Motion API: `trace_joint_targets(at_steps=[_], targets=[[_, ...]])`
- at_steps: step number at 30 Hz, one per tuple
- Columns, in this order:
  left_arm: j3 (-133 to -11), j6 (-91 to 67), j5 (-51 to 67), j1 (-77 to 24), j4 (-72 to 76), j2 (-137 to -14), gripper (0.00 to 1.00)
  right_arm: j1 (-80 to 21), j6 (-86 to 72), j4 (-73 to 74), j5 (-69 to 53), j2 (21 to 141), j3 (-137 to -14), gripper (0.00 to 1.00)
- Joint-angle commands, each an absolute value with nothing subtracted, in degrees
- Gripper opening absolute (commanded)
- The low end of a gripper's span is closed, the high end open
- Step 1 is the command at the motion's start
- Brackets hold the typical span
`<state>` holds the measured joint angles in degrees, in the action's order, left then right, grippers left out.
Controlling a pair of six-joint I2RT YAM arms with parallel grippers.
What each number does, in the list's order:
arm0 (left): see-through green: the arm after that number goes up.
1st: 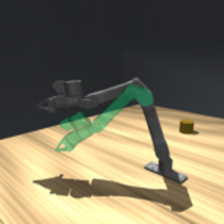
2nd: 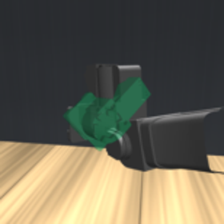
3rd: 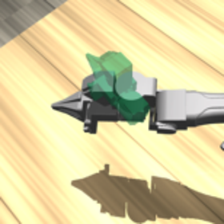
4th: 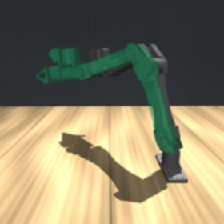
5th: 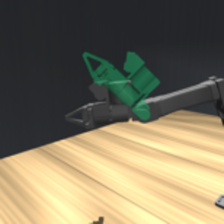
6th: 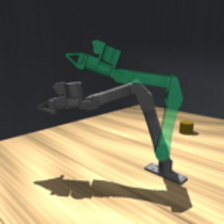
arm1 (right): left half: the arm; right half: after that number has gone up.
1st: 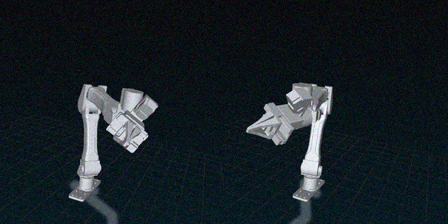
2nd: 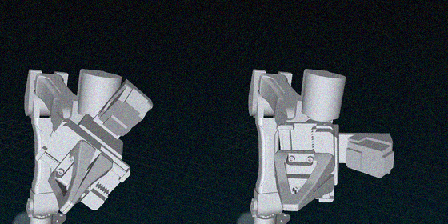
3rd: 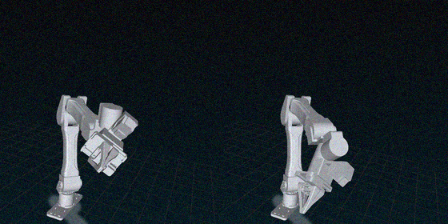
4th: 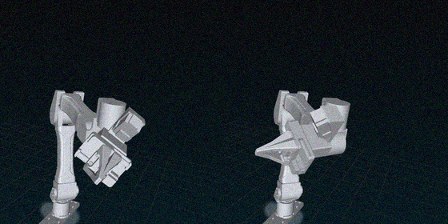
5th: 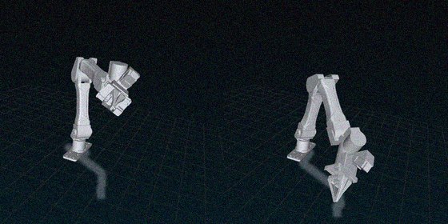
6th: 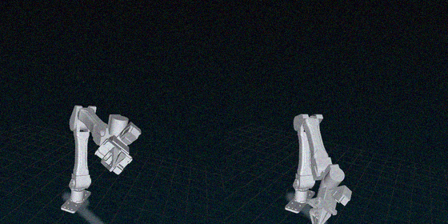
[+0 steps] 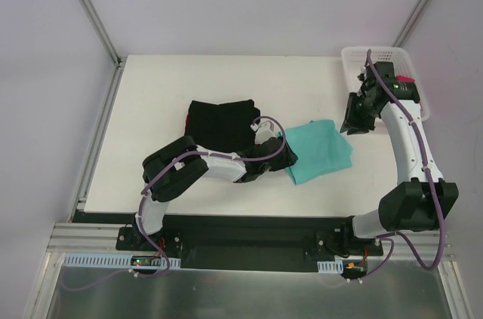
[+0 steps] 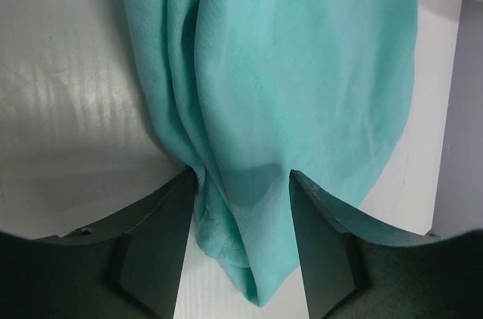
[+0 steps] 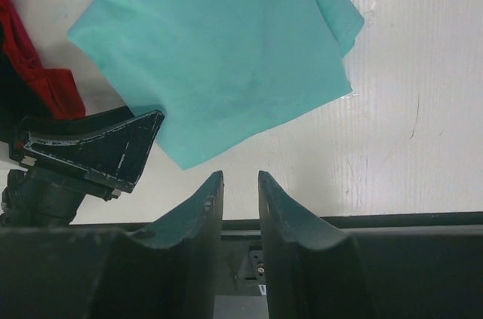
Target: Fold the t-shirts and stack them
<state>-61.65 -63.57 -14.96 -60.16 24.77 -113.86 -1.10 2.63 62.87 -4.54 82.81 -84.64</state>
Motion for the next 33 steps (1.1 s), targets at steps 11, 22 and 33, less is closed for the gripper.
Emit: trace_joint_targets(at_steps=[11,22,33], targets=[[-61.61,-65.74,-15.29,-60.12,26.72,-114.7,0.5,10.45,-4.82,53.71,-14.22,80.68,-73.75,0.36],[-60.38,-64.87,-14.94,-60.03,26.28,-111.53,0.5,17.31,-5.89,43.07,-14.51,83.23,-67.06,0.47],[-58.71,-64.6,-13.97,-60.03,27.6,-110.39,0.51,23.02,-5.8,38.59,-19.33,93.42,-72.68,0.6]])
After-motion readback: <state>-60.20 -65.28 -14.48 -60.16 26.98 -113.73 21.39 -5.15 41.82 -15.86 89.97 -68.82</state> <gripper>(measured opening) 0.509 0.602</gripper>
